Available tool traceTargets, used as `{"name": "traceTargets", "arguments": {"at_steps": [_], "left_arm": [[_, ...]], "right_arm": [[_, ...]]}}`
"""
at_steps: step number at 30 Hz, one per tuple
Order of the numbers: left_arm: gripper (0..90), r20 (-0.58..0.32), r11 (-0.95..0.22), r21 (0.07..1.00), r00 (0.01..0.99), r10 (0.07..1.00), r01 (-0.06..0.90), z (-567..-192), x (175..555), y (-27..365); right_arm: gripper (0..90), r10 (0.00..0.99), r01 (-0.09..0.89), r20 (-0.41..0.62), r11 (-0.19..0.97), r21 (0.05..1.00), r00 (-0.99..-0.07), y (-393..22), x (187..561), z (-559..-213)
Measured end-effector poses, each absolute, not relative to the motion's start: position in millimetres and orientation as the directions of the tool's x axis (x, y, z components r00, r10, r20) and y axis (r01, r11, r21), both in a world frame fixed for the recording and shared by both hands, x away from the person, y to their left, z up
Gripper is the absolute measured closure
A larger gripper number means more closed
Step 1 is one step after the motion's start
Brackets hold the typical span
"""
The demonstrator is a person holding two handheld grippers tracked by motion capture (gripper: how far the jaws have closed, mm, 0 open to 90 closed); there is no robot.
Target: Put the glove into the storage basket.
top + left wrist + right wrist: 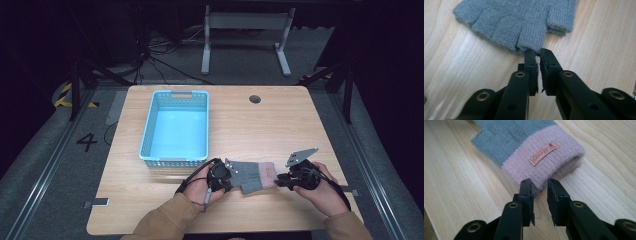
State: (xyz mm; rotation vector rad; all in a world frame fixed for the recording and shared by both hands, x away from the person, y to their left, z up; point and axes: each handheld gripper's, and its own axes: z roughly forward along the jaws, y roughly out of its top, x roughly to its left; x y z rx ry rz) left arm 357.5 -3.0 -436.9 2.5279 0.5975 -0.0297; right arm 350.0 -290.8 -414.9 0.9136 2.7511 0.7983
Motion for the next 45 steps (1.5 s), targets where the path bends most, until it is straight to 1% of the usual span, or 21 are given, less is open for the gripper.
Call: {"name": "traceTargets", "arguments": {"at_steps": [4, 8, 26, 30, 32, 41, 43, 45], "left_arm": [[77.3, -0.156, -0.749, 0.505, 0.899, 0.409, 0.428, -434, 357, 0], [71.1, -0.156, -0.749, 0.51, 0.902, 0.402, 0.422, -431, 359, 2], [65.4, -0.149, -0.701, 0.58, 0.9, 0.41, 0.415, -413, 354, 1], [62.5, -0.159, -0.671, 0.607, 0.892, 0.423, 0.426, -409, 355, -1], [60.3, -0.155, -0.665, 0.62, 0.896, 0.417, 0.417, -406, 357, -2], [55.4, -0.152, -0.626, 0.662, 0.892, 0.427, 0.412, -401, 369, -14], [55.6, -0.153, -0.615, 0.663, 0.881, 0.448, 0.428, -401, 372, -16], [56.1, -0.16, -0.616, 0.66, 0.881, 0.445, 0.431, -403, 375, -18]], "right_arm": [[69.7, 0.592, 0.517, 0.04, 0.666, 0.537, -0.805, -293, 350, -412], [68.7, 0.603, 0.521, 0.039, 0.653, 0.55, -0.797, -296, 348, -407], [65.0, 0.669, 0.552, 0.031, 0.585, 0.595, -0.743, -312, 350, -400], [63.7, 0.686, 0.559, 0.033, 0.563, 0.609, -0.727, -318, 350, -398], [63.1, 0.694, 0.562, 0.033, 0.553, 0.616, -0.719, -320, 350, -397], [55.1, 0.743, 0.598, 0.042, 0.502, 0.625, -0.668, -336, 350, -399], [53.8, 0.752, 0.603, 0.043, 0.491, 0.629, -0.658, -339, 351, -398], [52.2, 0.761, 0.609, 0.045, 0.481, 0.631, -0.648, -343, 352, -398]]}}
